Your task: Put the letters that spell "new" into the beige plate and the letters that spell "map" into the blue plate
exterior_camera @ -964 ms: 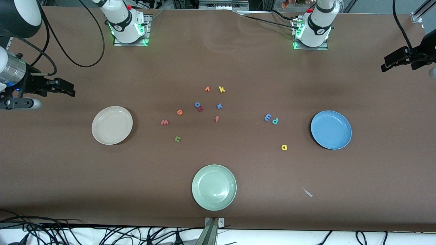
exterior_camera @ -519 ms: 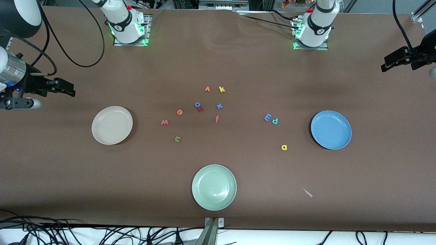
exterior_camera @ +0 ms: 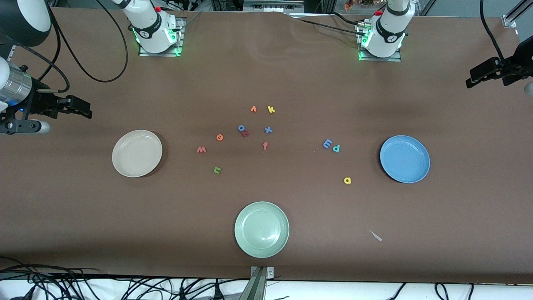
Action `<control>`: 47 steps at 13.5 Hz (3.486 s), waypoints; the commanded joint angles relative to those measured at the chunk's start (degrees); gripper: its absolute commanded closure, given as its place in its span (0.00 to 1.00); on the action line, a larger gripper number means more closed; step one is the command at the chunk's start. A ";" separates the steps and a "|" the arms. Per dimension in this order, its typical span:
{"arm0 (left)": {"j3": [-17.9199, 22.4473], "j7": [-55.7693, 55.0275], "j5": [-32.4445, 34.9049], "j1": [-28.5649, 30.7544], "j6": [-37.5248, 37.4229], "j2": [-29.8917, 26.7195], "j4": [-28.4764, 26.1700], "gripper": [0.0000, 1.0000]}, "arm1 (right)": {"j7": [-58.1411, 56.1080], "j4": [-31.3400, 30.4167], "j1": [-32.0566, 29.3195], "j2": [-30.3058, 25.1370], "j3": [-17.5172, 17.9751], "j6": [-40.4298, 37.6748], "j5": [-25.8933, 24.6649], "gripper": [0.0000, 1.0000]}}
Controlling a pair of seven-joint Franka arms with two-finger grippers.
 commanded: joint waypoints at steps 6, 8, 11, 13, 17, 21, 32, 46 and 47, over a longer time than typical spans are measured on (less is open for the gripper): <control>-0.09 -0.09 -1.06 0.39 -1.35 0.60 1.64 0.00 | -0.97 -0.70 0.10 -0.86 -0.29 -0.21 0.96 0.00; -0.09 -0.09 -1.06 0.39 -1.35 0.60 1.64 0.00 | -0.97 -0.70 0.10 -0.86 -0.29 -0.21 0.96 0.00; -0.09 -0.09 -1.06 0.39 -1.26 0.69 1.72 0.00 | -0.97 -0.70 0.10 -0.86 -0.29 -0.21 0.96 0.00; -0.09 -0.09 -1.06 0.39 -1.26 0.60 1.64 0.00 | -0.97 -0.70 0.10 -0.86 -0.29 -0.21 0.96 0.00; -0.09 -0.09 -1.06 0.39 -1.26 0.60 1.72 0.00 | -0.97 -0.70 0.10 -0.86 -0.29 -0.21 0.96 0.00; -0.09 -0.09 -1.06 0.39 -1.26 0.69 1.64 0.00 | -0.97 -0.70 0.10 -0.86 -0.29 -0.21 0.96 0.00; -0.09 -0.09 -1.06 0.39 -1.26 0.60 1.72 0.00 | -0.70 -0.96 0.54 -0.33 0.14 0.40 1.13 0.00; -0.09 -0.09 -1.15 0.39 -1.35 0.60 1.64 0.00 | 5.26 -2.45 12.66 8.63 0.23 6.89 3.59 0.00; -0.09 -0.09 -1.24 0.30 -1.35 0.60 1.72 0.00 | 8.06 -4.37 14.15 8.72 0.23 9.96 3.59 0.00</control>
